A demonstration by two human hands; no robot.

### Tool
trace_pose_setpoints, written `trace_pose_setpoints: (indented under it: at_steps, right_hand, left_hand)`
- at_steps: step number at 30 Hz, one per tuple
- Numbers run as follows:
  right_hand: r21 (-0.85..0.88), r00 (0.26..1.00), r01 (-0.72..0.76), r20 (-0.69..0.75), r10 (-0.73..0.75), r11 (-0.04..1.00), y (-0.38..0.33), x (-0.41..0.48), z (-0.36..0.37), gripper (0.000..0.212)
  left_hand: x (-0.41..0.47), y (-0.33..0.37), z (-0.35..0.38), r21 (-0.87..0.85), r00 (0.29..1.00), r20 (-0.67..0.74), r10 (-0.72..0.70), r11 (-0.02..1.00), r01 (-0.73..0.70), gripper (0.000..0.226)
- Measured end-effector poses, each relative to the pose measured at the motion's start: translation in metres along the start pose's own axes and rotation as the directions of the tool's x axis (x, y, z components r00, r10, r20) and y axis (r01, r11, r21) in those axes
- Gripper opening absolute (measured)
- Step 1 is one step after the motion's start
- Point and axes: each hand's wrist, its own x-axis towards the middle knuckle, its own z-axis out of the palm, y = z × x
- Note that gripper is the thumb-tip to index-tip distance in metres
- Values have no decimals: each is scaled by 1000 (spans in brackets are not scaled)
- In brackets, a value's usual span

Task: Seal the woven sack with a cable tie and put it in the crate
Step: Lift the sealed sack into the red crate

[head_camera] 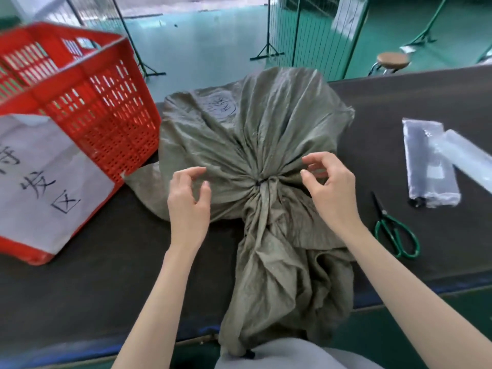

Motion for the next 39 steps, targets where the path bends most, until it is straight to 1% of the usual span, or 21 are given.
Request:
trace_pose_setpoints:
  at_steps: [2, 3, 4, 6, 8, 9, 11, 13, 14, 15, 17, 18, 19, 20, 22, 24, 25, 27, 30, 34, 39]
  right_hand:
    - [4, 998, -31, -48, 31, 1000, 8, 11, -5, 24]
    - [8, 996, -52, -74, 52, 999, 12, 17, -7, 30]
    - [12, 992, -81, -95, 81, 997, 16, 23, -9, 39]
    - [20, 983, -154, -101, 156, 988, 24, 37, -13, 61]
    - [83, 962, -258, -64, 264, 962, 32, 54, -15, 84]
    - [139, 946, -315, -32, 322, 939, 38, 64, -15, 93]
    - [246, 908, -416, 48, 417, 876, 47, 81, -11, 107]
    - [367, 861, -505, 148, 487, 782, 54, 94, -2, 119]
    - [432, 845, -530, 193, 499, 730, 58, 99, 2, 117]
    - [481, 837, -541, 229, 497, 689, 60, 103, 6, 106]
    - [531, 831, -550, 275, 483, 644, 63, 110, 11, 73]
    - [537, 822, -566, 306, 481, 625, 64, 111, 11, 64]
    - [537, 801, -597, 354, 484, 596, 63, 110, 9, 58]
    - [533, 768, -640, 419, 484, 554, 64, 110, 6, 51]
    - [491, 685, -728, 548, 479, 479, 65, 106, 1, 34]
    - [454, 631, -774, 613, 475, 441, 64, 101, -4, 28]
    - [445, 621, -781, 628, 469, 438, 63, 99, -6, 27]
    - [437, 614, -786, 637, 466, 437, 62, 94, -9, 28]
    - [435, 613, -786, 639, 464, 439, 63, 85, -14, 30]
    - [523, 657, -753, 621, 427, 399, 64, 68, -20, 27]
    - [655, 719, -686, 545, 431, 315, 66, 47, -23, 21]
  left_hand:
    - [18, -8, 1, 111, 996, -87, 19, 994, -10, 26]
    - [26, -13, 1, 168, 992, -124, -2, 986, 23, 30]
    - [33, -17, 3, 216, 988, -148, -48, 973, 80, 36]
    - [44, -26, 6, 257, 963, -149, -224, 932, 256, 54]
    - [53, -37, 8, 237, 913, -111, -393, 882, 408, 71]
    - [57, -43, 9, 211, 898, -93, -430, 873, 440, 76]
    - [63, -51, 7, 109, 884, -43, -465, 878, 467, 77]
    - [67, -54, 2, -12, 844, 23, -536, 844, 537, 72]
    - [67, -54, 0, -86, 811, 75, -580, 807, 585, 67]
    - [66, -56, -3, -168, 761, 141, -633, 742, 649, 60]
    - [67, -57, -10, -284, 604, 301, -738, 535, 796, 44]
    - [66, -55, -12, -306, 519, 382, -764, 426, 852, 35]
    - [66, -55, -13, -310, 465, 431, -773, 357, 881, 29]
    - [65, -53, -13, -320, 439, 461, -771, 316, 893, 25]
    - [65, -54, -10, -316, 414, 488, -769, 287, 904, 26]
    - [65, -53, -11, -242, 390, 475, -789, 309, 920, 38]
    - [66, -54, -14, -196, 380, 466, -799, 325, 925, 45]
    - [66, -55, -16, -182, 397, 485, -779, 354, 917, 45]
    - [57, -56, -15, -305, 493, 518, -699, 388, 870, 29]
    - [41, -58, -15, -431, 604, 490, -628, 428, 794, 43]
    - [31, -58, -17, -510, 711, 437, -550, 499, 700, 45]
